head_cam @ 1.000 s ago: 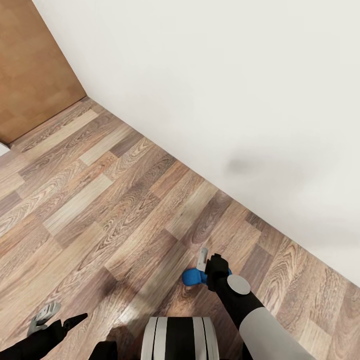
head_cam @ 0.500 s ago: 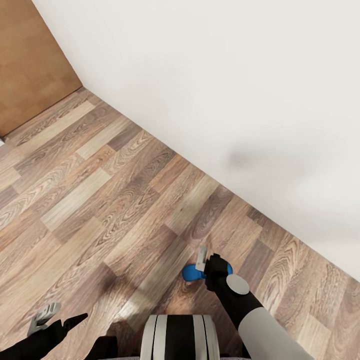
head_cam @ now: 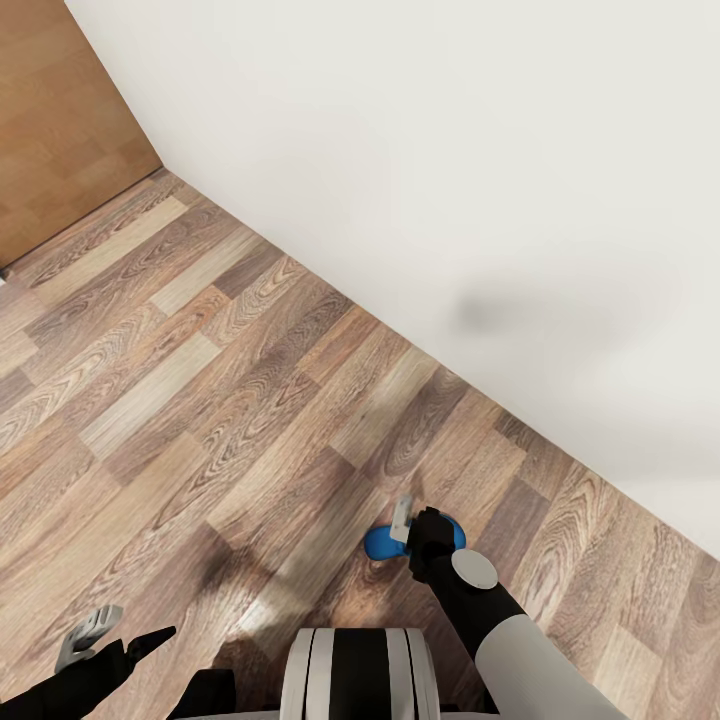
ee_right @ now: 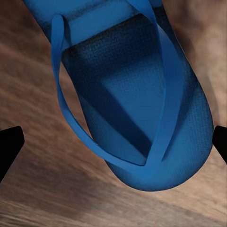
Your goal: In the bedroom, move the book from the bed onto either nightstand, and place the two sandals side by side next to the bed.
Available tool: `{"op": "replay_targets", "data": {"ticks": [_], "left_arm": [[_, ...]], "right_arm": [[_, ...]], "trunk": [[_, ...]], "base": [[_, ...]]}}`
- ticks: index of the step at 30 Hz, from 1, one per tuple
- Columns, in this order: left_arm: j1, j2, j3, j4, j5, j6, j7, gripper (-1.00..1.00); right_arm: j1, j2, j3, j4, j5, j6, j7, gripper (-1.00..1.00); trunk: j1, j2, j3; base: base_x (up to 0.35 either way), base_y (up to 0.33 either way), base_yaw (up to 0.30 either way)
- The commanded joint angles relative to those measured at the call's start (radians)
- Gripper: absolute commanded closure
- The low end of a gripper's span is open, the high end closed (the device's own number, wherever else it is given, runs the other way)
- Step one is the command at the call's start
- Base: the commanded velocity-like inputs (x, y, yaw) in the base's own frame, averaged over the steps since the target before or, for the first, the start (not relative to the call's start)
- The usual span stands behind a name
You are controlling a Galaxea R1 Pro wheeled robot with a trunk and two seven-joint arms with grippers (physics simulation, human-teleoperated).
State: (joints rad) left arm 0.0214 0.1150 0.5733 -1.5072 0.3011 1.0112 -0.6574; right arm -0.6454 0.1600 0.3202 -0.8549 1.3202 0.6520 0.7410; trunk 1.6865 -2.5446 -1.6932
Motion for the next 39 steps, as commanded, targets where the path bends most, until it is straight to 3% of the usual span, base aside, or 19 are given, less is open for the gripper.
{"op": "replay_targets", "data": {"ticks": [1,27,39], "left_arm": [[0.0,0.0,0.001,-0.001,-0.002,0.004,-0.005,-1.0],[0.0,-0.001,0.0,-0.001,-0.002,0.004,-0.004,-1.0],[0.0,-0.001,-0.002,-0.001,-0.001,0.004,-0.004,-1.0]], "right_arm": [[0.0,0.0,0.002,-0.001,0.01,0.002,0.009,-1.0],[0.0,-0.001,0.002,-0.001,0.011,0.003,-0.008,-1.0],[0.0,-0.001,0.002,-0.001,0.012,0.003,-0.01,-1.0]], "trunk": [[0.0,0.0,0.0],[0.0,0.0,0.0],[0.004,-0.003,-0.039]], "base": [[0.0,0.0,0.0],[0.0,0.0,0.0],[0.0,0.0,0.0]]}}
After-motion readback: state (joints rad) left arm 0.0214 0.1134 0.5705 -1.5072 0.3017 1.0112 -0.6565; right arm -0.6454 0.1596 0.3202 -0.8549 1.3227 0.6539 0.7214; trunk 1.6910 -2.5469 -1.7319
